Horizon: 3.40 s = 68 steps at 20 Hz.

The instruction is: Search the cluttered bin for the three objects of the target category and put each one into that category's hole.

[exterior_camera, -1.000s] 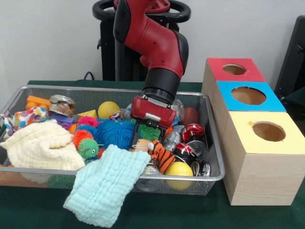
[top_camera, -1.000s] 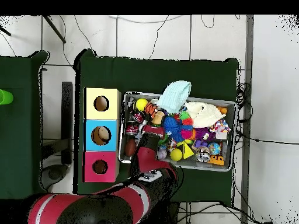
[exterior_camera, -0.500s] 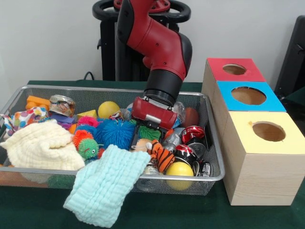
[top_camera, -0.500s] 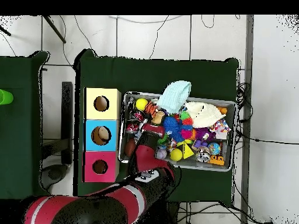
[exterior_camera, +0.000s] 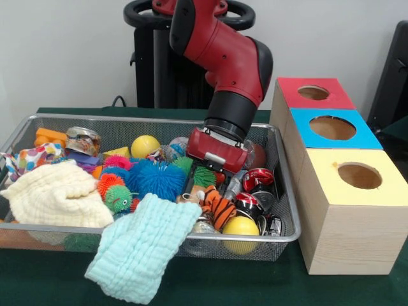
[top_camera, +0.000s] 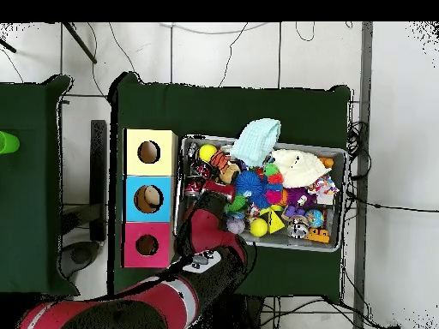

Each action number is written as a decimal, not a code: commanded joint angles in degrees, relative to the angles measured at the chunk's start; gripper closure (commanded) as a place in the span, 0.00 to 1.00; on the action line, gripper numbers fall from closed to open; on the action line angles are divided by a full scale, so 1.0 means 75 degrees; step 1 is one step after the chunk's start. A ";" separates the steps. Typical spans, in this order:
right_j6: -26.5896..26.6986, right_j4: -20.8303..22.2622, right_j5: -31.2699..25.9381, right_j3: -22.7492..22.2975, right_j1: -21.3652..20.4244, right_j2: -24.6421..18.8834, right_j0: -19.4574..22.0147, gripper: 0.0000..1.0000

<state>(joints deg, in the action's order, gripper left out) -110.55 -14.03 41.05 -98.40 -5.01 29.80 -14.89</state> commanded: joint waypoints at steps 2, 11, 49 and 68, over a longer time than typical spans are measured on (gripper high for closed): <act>-0.0325 -0.0814 -0.1400 0.1013 -0.0110 -0.0466 -0.0358 0.00; -0.0539 -0.0744 -0.1308 0.1279 0.0159 -0.0367 -0.0366 0.00; -0.0869 -0.0513 -0.0701 0.1062 0.0115 -0.0185 -0.0364 1.00; -0.0318 0.0710 -0.3811 0.0975 -0.2823 0.0131 -0.0244 1.00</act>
<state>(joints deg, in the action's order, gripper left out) -110.55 -11.74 19.41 -93.88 -21.57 33.10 -17.88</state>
